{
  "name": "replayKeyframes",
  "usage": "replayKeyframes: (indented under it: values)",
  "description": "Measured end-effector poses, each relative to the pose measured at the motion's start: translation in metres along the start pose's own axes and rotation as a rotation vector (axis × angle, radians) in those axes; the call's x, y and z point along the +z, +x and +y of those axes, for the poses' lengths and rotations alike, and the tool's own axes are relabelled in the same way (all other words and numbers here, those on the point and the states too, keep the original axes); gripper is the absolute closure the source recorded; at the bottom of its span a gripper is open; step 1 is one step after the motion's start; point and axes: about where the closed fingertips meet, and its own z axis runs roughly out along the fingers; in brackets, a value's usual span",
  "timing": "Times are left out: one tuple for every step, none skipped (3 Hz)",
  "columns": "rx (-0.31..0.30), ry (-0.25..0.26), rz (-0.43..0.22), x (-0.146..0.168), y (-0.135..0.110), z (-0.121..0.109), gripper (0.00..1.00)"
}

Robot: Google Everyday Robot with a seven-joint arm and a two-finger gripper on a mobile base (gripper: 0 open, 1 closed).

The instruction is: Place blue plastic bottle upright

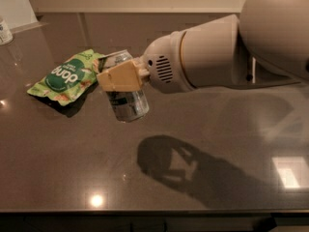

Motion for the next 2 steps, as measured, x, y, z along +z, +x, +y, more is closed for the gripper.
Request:
replayKeyframes:
  values:
    - [0.007, -0.009, 0.048, 0.0044, -0.0017, 0.0003, 1.00]
    - [0.028, -0.036, 0.157, 0.0117, -0.0083, 0.0055, 1.00]
